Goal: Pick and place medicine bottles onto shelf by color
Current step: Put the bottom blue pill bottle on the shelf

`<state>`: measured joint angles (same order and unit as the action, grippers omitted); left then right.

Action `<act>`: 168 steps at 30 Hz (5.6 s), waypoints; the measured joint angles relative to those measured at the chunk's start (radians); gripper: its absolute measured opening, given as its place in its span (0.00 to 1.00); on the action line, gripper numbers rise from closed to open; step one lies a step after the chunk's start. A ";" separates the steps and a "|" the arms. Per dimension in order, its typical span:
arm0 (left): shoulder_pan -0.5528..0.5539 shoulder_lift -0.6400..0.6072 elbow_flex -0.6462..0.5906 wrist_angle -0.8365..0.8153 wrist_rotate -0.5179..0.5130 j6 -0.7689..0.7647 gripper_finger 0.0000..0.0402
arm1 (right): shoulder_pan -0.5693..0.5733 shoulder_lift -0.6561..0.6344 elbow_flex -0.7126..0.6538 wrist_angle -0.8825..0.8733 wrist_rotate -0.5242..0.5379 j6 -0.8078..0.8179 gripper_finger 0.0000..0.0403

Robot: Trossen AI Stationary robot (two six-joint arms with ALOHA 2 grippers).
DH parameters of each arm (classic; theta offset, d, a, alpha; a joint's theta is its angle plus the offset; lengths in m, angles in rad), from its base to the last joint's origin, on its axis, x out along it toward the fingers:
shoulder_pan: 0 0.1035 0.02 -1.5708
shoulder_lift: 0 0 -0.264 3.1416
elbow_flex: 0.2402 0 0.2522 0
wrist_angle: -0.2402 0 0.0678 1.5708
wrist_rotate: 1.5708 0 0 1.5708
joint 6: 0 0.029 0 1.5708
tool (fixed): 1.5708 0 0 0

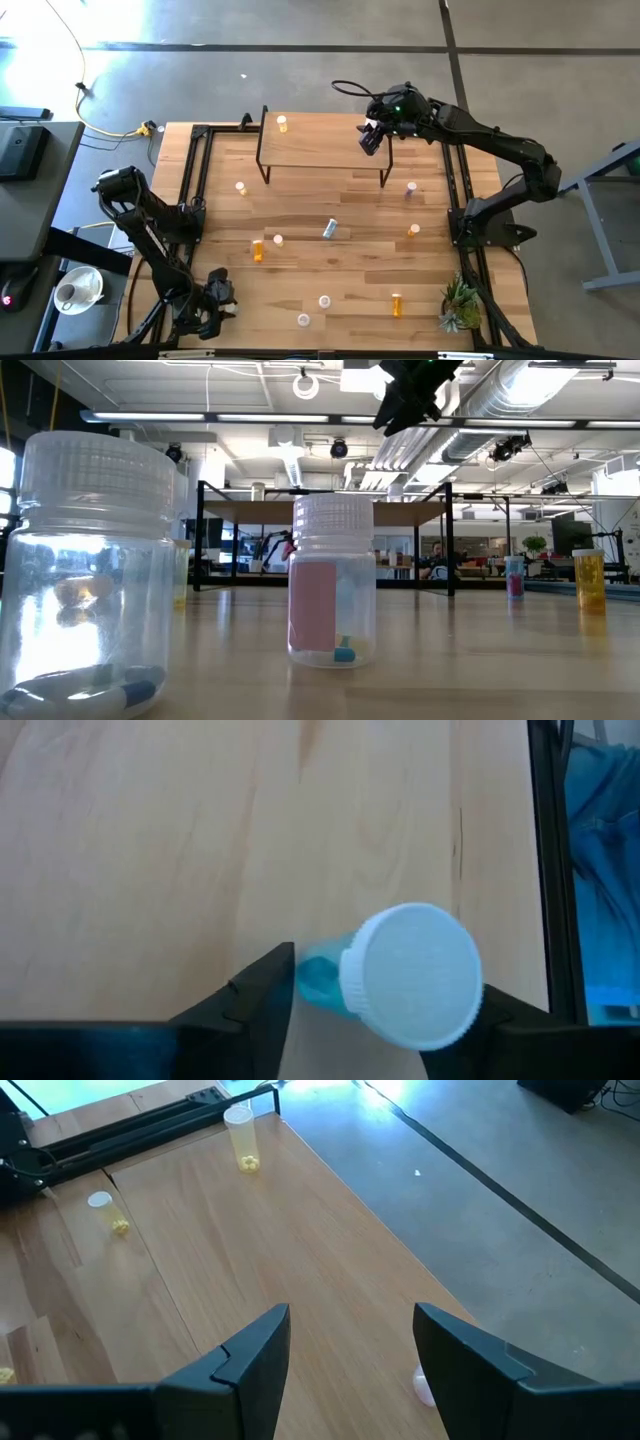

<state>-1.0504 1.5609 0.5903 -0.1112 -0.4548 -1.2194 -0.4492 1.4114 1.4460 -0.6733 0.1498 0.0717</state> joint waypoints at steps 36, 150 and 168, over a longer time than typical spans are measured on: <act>0.632 -0.421 0.001 -0.147 -0.011 0.725 0.22 | 0.166 0.000 -0.003 0.003 -0.275 -0.053 0.51; 1.103 -0.413 0.000 0.114 0.283 1.152 0.22 | 0.380 0.524 0.000 0.688 -0.386 -0.223 0.27; 1.103 -0.417 0.003 0.090 0.287 1.154 0.22 | 0.375 0.530 0.195 0.306 -0.385 -0.231 0.49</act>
<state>0.0525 1.1435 0.5938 -0.0217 -0.1677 -0.0650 -0.0742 1.9419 1.6409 -0.3675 -0.2352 -0.1593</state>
